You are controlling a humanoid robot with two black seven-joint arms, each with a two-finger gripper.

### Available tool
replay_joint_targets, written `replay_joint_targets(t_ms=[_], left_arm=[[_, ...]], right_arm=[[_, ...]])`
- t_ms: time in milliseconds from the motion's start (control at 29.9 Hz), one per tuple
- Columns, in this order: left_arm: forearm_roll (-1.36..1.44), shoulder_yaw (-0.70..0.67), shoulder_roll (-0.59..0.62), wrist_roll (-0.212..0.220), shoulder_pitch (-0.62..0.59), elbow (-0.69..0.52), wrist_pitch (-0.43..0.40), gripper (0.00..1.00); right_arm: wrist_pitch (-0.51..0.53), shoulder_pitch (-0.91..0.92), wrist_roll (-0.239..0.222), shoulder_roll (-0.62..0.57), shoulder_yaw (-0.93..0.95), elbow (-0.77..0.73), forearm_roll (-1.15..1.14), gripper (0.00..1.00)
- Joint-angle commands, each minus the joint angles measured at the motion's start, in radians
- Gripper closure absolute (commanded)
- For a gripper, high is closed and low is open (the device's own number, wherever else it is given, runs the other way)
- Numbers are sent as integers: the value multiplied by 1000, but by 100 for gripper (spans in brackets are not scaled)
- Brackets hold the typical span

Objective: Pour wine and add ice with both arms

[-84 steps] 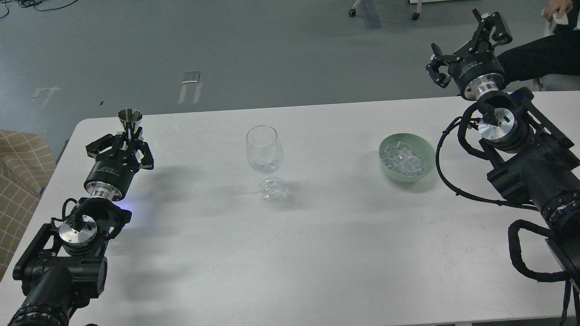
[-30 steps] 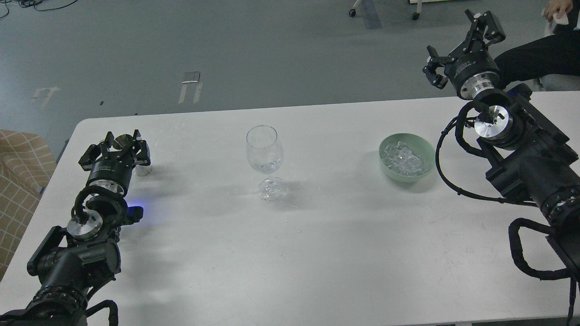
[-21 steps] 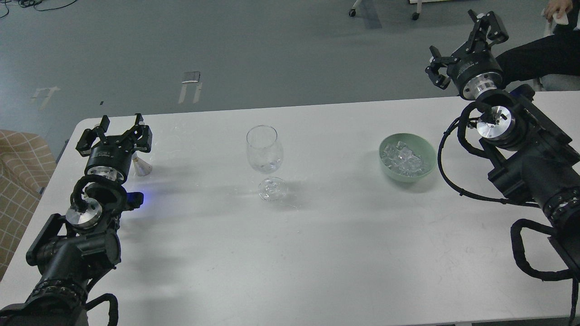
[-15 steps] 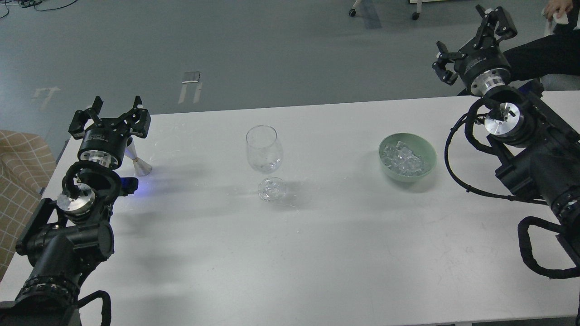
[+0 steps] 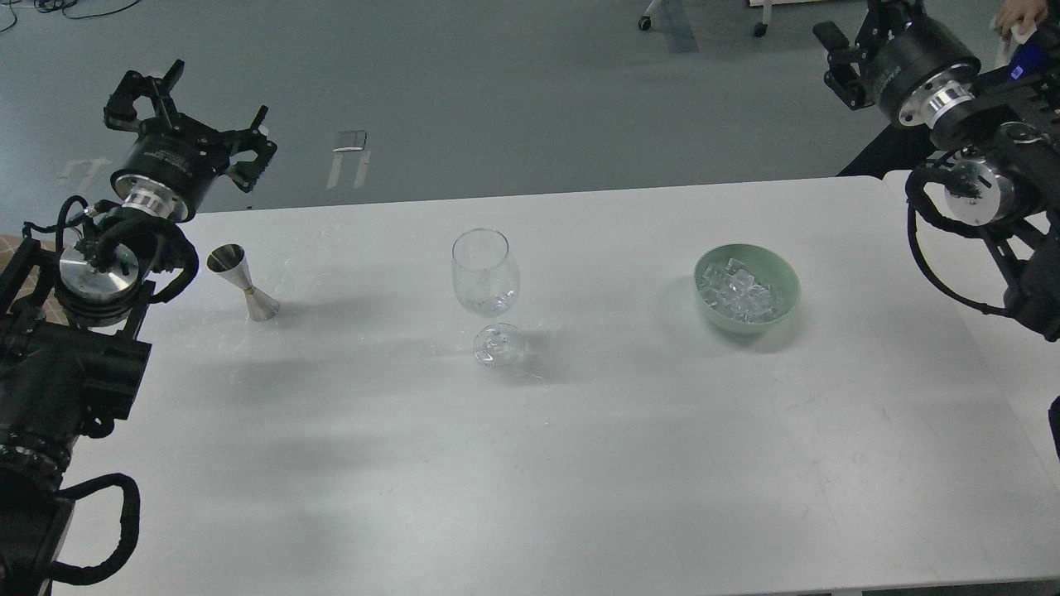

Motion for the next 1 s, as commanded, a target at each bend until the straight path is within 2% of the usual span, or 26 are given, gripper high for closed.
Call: replay_joint_targets(t_ms=[0, 100, 167, 267, 301, 501, 602, 669, 836, 903, 969], left_arm=[[15, 2, -1, -3, -4, -1, 0, 5], [18, 13, -1, -2, 2, -1, -7, 5], [36, 26, -2, -3, 11, -1, -26, 5], [42, 28, -5, -17, 13, 0, -32, 5], [42, 28, -5, -17, 13, 0, -32, 5], [42, 28, -15, -22, 19, -9, -58, 4], [42, 28, -15, -22, 42, -11, -116, 4], [42, 25, -16, -23, 52, -12, -121, 4], [36, 17, -21, -39, 66, -15, -129, 4], [36, 16, -22, -39, 66, -14, -132, 4], [36, 16, -24, -39, 66, -15, -132, 4]], right_arm=[[-1, 35, 0, -36, -78, 33, -204, 0], [-1, 43, 6, -62, -133, 59, -313, 0], [-1, 58, 6, -124, -212, 121, -438, 0], [7, 64, 6, -179, -323, 174, -504, 0], [7, 64, 6, -179, -323, 174, -505, 0], [-1, 124, 14, -187, -594, 163, -601, 0], [-30, 112, 14, -181, -691, 163, -661, 3], [-67, 89, 14, -178, -736, 165, -669, 5], [-177, 57, 14, -174, -815, 159, -681, 18], [-199, 48, 14, -173, -823, 159, -683, 23], [-200, 41, 14, -168, -823, 157, -683, 24]])
